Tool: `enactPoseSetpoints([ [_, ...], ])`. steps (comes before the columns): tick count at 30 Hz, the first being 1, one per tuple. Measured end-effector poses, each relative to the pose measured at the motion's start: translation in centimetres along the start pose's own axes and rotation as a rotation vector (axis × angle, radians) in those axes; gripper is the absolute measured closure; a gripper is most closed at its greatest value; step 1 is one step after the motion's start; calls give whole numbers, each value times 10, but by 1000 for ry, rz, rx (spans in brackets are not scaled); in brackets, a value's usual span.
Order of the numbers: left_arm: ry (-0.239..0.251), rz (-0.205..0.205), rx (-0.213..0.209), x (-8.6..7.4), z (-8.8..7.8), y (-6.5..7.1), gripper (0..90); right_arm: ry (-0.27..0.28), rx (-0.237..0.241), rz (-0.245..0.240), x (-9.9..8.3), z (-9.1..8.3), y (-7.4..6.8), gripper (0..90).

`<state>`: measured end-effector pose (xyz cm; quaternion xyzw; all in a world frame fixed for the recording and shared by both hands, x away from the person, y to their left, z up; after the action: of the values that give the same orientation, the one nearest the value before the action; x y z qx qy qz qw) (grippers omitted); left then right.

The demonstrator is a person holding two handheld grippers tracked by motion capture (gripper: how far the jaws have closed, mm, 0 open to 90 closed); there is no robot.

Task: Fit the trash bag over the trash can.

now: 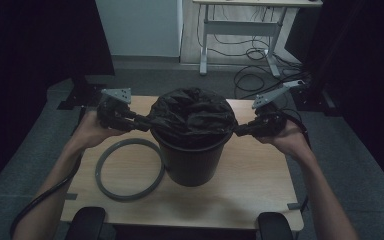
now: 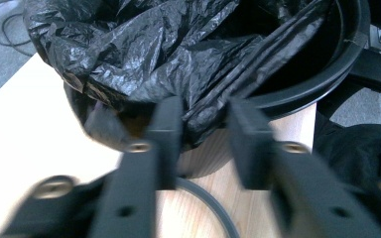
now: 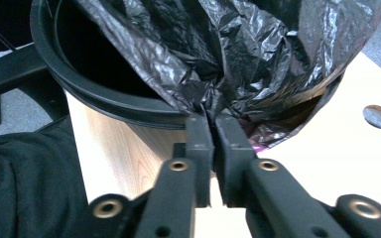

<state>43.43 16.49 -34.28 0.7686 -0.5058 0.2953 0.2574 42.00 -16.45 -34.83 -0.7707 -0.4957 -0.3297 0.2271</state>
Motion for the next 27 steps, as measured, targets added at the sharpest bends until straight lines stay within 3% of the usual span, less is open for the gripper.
enactPoseSetpoints([
  [2,6,4,3,-1,0,3,845,4,5,-5,-1,0,-2,880],
  [4,10,10,-11,-3,1,7,867,0,9,-8,-3,1,-5,881],
  [8,11,23,-42,-9,2,16,882,-38,15,-13,-10,5,-10,881],
  [12,-18,50,-63,-16,10,24,886,-82,13,-15,-17,15,-13,882],
  [15,-1,52,-79,-18,12,26,887,-107,17,-26,-20,25,-16,881],
  [18,-18,58,-72,-22,15,27,889,-124,29,-39,-21,35,-19,881],
  [27,-52,99,-73,-24,38,34,890,-110,43,-28,-25,45,-23,881],
])
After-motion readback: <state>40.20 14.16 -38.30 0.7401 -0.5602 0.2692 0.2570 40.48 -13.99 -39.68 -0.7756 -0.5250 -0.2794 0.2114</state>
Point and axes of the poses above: each handheld gripper's, and its own axes: z roughly forward along the jaws, x roughly out of its top, y roughly to its right, the point moved 8 cm from there along z, roughly forward along the jaws, and after that the axes turned 4 degrees about -z, right-handed, at the moved point
